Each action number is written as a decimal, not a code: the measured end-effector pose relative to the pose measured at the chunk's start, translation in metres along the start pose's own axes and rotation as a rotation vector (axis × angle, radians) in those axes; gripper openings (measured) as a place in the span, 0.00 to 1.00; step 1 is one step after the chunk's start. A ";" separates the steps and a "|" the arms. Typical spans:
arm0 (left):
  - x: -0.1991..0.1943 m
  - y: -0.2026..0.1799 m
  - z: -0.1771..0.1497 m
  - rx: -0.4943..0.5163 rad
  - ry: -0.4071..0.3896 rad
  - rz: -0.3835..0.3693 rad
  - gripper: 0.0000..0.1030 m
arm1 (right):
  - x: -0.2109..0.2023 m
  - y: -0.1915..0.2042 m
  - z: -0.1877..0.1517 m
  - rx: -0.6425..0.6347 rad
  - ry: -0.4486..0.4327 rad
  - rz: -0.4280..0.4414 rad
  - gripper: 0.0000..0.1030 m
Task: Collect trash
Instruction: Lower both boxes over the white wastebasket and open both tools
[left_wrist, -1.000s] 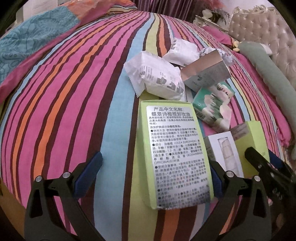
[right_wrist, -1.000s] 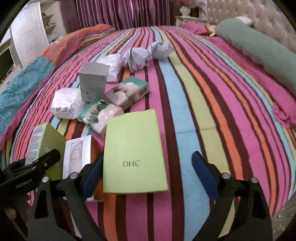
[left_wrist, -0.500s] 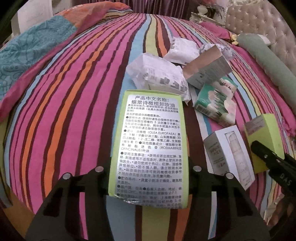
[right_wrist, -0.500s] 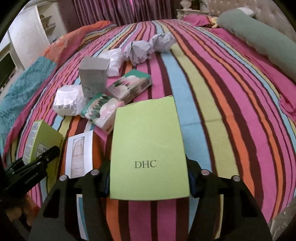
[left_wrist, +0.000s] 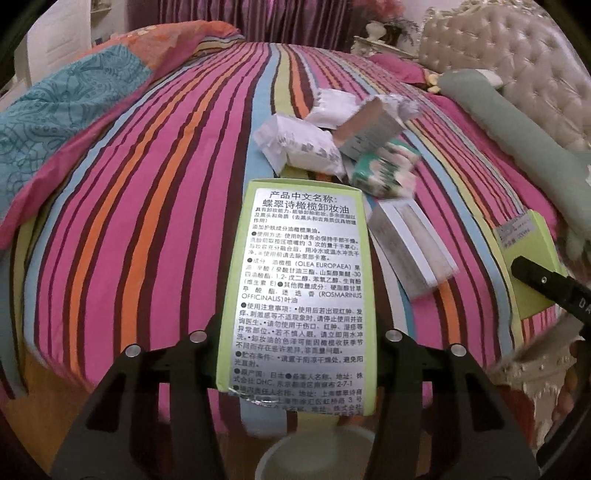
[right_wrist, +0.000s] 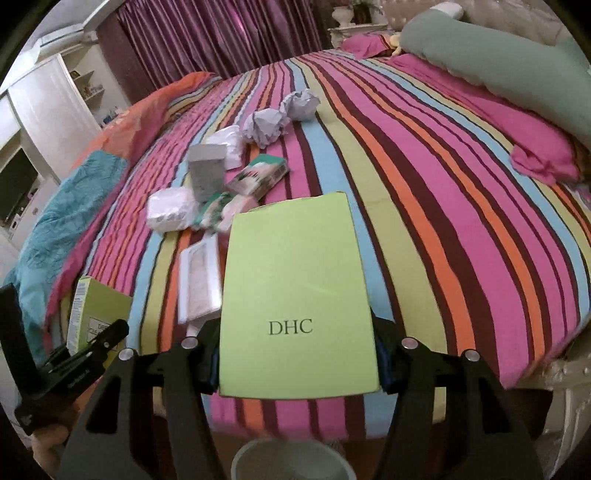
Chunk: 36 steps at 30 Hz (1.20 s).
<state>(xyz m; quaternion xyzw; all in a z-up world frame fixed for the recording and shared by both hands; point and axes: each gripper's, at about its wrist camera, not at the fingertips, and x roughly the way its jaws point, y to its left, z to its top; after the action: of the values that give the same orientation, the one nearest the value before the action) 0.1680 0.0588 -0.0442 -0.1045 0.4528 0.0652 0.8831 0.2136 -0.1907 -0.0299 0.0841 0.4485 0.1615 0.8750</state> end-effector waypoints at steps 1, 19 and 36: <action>-0.006 0.000 -0.008 0.005 0.000 -0.010 0.47 | -0.004 0.001 -0.006 0.006 0.002 0.006 0.55; -0.012 -0.020 -0.156 -0.018 0.304 -0.149 0.47 | -0.012 0.021 -0.132 0.064 0.184 0.044 0.55; 0.101 -0.015 -0.236 -0.139 0.834 -0.116 0.47 | 0.112 -0.020 -0.219 0.369 0.728 0.015 0.55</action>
<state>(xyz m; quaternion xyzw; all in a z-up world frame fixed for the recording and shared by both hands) 0.0441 -0.0109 -0.2591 -0.2065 0.7589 -0.0019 0.6175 0.1007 -0.1685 -0.2479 0.1804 0.7498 0.1037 0.6281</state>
